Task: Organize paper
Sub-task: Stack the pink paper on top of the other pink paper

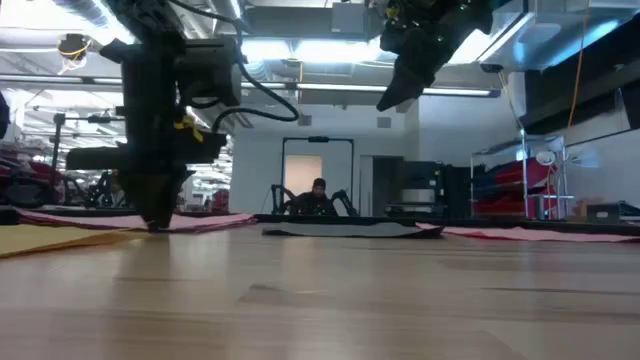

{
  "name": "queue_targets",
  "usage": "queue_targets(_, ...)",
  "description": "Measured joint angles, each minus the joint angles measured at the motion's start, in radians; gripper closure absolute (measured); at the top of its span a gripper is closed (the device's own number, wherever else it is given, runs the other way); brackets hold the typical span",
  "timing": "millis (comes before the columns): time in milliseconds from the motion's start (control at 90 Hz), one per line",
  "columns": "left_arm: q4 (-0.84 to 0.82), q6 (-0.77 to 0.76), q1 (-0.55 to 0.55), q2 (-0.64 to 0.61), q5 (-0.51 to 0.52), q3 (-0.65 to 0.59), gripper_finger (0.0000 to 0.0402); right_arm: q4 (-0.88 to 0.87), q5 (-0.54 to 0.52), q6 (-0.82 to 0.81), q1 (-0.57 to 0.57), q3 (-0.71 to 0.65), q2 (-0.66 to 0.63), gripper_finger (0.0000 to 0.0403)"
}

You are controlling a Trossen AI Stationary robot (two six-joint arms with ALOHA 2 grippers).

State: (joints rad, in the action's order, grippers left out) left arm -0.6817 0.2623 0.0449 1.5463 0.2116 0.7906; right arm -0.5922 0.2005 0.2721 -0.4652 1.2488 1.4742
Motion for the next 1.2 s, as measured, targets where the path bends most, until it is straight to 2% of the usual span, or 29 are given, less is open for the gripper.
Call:
queue_targets(67,-0.005,-0.003,0.000,-0.001,0.001,0.011,0.0393,0.001,-0.008,0.000,0.000,0.000,0.000,0.0403)
queue_targets(178,-0.033,-0.005,0.003,-0.001,-0.002,0.030,0.0400,0.000,-0.009,0.010,0.000,0.000,0.000,0.0403)
queue_targets(600,-0.153,-0.039,0.023,-0.005,-0.017,0.153,0.0401,-0.011,-0.007,0.015,0.000,0.000,0.000,0.0403)
queue_targets(789,-0.162,-0.077,0.050,-0.065,-0.045,0.203,0.0401,-0.012,0.003,0.015,0.000,0.000,-0.001,0.0403)
queue_targets(1022,-0.140,-0.129,0.104,-0.127,-0.056,0.276,0.0401,0.052,0.193,0.002,0.010,0.000,0.012,0.0400)
queue_targets(1200,-0.151,-0.132,0.142,-0.137,-0.081,0.316,0.0401,0.225,0.240,0.084,0.087,0.000,0.081,0.0367)
